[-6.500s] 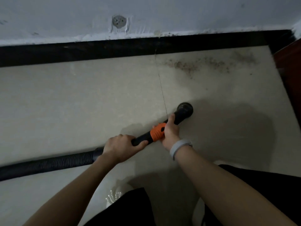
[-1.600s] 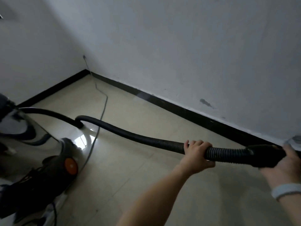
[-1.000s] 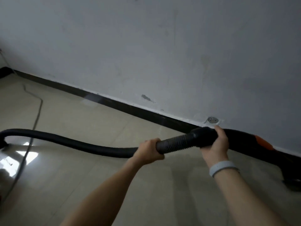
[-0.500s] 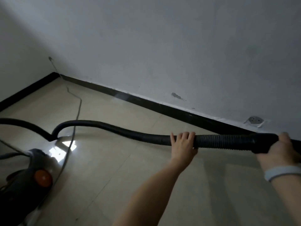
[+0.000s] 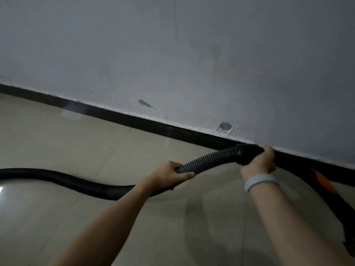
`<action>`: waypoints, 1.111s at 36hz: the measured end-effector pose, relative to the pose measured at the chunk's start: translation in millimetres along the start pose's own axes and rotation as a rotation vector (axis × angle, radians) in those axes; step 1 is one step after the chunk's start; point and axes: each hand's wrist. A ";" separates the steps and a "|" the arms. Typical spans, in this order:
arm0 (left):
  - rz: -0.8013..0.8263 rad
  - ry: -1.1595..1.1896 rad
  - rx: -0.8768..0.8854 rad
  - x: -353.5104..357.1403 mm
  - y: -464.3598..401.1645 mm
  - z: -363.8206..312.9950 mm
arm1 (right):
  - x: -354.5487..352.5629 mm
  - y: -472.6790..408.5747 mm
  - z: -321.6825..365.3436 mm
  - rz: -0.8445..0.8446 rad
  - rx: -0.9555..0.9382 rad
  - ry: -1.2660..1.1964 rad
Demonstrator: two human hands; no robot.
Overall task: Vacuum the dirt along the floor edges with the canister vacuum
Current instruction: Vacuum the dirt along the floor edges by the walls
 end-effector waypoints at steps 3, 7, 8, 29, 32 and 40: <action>0.227 0.112 -0.149 -7.9 -0.9 -13.4 | -11.4 -9.2 1.4 0.004 0.024 0.045; 0.384 0.084 -0.248 -3.2 -8.0 -21.8 | -21.9 -22.4 6.6 -0.050 0.025 0.173; 0.357 0.041 -0.230 3.2 -11.5 -21.6 | -22.0 -25.4 9.8 -0.080 0.010 0.216; 0.339 -0.683 0.037 66.6 -30.9 16.0 | -86.4 -62.5 17.1 -0.276 -0.075 0.680; 0.384 -0.797 0.008 71.6 -31.2 9.8 | -94.4 -65.7 9.9 -0.269 -0.077 0.772; 0.247 -0.834 0.205 117.9 -25.7 -3.6 | -98.1 -74.9 13.0 -0.309 -0.069 0.869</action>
Point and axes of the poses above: each hand's wrist, its own y-axis away from the middle knuckle, its own x-axis out of the palm, z = x × y, and after that the axes turned 2 degrees about z, right-handed
